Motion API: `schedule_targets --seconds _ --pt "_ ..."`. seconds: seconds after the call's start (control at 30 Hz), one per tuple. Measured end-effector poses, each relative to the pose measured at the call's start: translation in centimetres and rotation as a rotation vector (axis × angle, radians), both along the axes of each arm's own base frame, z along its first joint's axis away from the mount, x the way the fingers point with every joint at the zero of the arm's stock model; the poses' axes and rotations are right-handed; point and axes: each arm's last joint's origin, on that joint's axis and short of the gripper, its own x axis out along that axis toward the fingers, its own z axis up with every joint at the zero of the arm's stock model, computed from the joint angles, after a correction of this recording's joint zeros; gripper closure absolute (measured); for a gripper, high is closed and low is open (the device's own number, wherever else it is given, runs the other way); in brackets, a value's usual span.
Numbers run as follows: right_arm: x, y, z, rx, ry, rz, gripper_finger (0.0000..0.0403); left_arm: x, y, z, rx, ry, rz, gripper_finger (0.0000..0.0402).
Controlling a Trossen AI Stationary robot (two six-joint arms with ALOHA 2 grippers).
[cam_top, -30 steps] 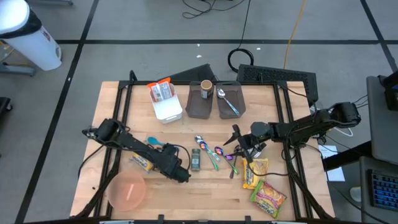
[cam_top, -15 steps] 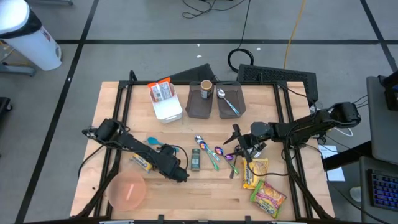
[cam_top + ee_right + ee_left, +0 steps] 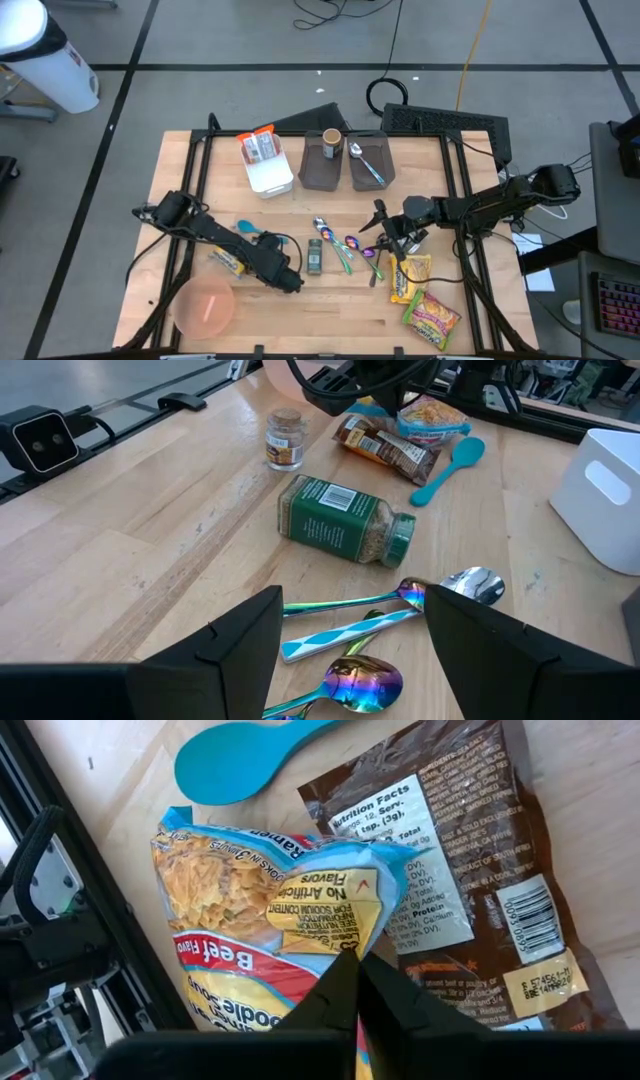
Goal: Pick & Place Food Item
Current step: Put the blue noodle pack into the white bin
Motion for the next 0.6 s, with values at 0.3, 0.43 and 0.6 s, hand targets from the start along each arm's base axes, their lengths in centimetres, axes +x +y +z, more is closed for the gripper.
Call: schedule_targets --seconds 0.3,0.43,0.6 --pt "0.0 0.0 0.0 -0.003 -0.001 0.002 0.0165 -0.8 0.3 0.6 -0.034 0.129 -0.009 0.0397" --pt "0.0 0.0 0.0 -0.006 -0.003 0.002 0.0165 -0.7 0.8 1.0 -0.076 0.13 -0.037 0.0398" --pt "0.0 -0.3 0.0 -0.005 -0.008 -0.01 0.0165 -0.5 1.7 2.4 -0.104 0.086 -0.052 0.0399"
